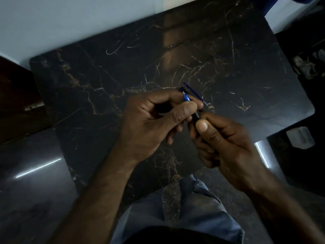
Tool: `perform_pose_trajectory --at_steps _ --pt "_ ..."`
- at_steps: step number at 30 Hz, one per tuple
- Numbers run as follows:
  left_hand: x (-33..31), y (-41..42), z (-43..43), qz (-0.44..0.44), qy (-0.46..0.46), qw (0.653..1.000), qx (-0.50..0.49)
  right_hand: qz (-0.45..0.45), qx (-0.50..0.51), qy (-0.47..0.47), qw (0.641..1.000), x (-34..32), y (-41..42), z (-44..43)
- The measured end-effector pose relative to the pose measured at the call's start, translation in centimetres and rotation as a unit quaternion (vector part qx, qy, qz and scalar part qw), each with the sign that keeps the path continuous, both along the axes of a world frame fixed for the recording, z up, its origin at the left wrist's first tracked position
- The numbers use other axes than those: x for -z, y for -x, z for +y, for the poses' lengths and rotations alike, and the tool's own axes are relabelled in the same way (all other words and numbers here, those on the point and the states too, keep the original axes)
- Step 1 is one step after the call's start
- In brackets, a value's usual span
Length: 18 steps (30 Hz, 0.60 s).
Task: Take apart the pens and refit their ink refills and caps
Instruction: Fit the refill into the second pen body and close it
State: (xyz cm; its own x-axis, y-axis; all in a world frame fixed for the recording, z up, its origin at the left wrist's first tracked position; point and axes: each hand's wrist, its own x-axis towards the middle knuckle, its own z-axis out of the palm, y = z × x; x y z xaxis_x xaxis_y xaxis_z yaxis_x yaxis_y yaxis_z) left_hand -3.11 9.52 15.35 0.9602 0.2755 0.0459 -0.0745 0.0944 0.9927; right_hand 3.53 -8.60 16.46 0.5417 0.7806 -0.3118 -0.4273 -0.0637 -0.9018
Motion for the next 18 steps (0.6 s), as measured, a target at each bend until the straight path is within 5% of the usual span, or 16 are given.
perform_pose_trajectory --at_steps 3,5,13,18 --pt "0.4 -0.5 -1.4 0.007 -0.011 0.995 -0.103 -0.281 0.006 0.074 0.957 0.1 -0.3 0.4" --pt "0.3 -0.9 -1.3 0.022 0.009 0.994 -0.109 -0.379 0.013 0.111 0.919 0.0 -0.3 0.7" --pt "0.4 -2.2 -0.2 0.083 0.029 0.994 -0.059 -0.472 0.034 0.197 0.859 0.5 -1.0 0.6" --pt "0.3 -1.1 1.4 0.037 0.087 0.995 0.0 -0.456 0.039 0.186 0.869 -0.4 -1.8 0.7"
